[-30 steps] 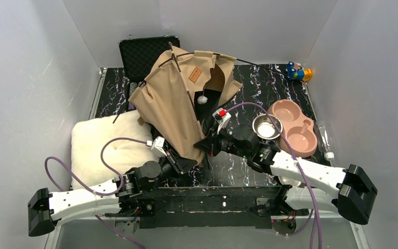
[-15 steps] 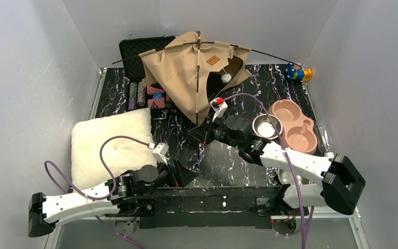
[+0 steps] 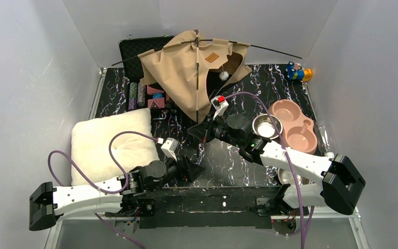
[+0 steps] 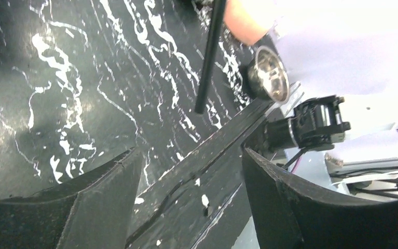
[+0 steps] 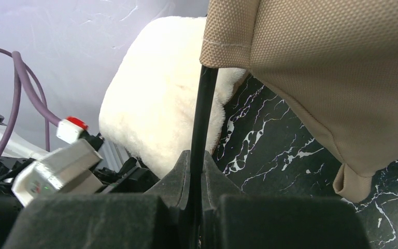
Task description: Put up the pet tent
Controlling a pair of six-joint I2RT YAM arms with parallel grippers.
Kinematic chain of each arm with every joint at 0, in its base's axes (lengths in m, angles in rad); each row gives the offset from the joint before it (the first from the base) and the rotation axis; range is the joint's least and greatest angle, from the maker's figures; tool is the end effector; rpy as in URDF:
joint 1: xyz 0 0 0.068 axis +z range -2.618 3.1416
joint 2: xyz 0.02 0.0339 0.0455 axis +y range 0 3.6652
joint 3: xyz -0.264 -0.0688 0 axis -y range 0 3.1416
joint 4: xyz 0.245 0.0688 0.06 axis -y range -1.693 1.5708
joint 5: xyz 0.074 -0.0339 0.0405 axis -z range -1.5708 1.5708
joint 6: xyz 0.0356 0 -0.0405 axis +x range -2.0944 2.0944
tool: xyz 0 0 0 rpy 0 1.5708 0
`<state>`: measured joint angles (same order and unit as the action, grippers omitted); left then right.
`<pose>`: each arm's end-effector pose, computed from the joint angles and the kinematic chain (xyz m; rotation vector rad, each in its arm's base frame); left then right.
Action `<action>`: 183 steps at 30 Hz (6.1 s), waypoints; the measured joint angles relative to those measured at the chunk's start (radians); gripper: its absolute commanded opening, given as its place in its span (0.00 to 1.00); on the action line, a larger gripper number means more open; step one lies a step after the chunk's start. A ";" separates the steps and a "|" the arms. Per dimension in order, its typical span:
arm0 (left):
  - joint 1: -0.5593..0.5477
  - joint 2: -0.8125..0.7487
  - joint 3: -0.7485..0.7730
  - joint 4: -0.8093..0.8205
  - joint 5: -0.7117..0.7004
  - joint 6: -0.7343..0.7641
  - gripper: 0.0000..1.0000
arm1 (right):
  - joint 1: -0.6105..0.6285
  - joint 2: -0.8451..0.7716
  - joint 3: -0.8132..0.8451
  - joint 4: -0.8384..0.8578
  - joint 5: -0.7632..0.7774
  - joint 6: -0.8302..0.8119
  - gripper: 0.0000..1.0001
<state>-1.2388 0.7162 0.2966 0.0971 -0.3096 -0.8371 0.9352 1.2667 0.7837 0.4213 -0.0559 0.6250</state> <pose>0.0661 -0.1585 0.2076 0.1812 2.0319 -1.0969 0.1736 0.2387 0.2980 -0.3217 1.7542 1.2143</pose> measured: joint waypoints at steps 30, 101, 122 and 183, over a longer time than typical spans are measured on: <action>0.183 0.146 0.090 0.144 0.172 0.033 0.00 | -0.006 -0.004 0.017 -0.072 -0.007 0.016 0.29; 0.635 0.577 0.450 0.169 0.489 0.195 0.98 | -0.010 -0.251 -0.048 -0.373 -0.026 0.078 0.01; 0.644 0.766 0.508 0.429 0.512 0.213 0.00 | -0.011 -0.256 -0.048 -0.377 -0.035 0.085 0.01; 0.636 0.546 0.248 0.554 0.534 0.029 0.00 | -0.219 0.069 0.113 -0.042 -0.112 -0.158 0.01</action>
<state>-0.6033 1.2621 0.5449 0.6510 0.2245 -0.8085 0.7162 1.3361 0.8963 0.3794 -0.1677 0.4671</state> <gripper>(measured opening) 0.022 0.045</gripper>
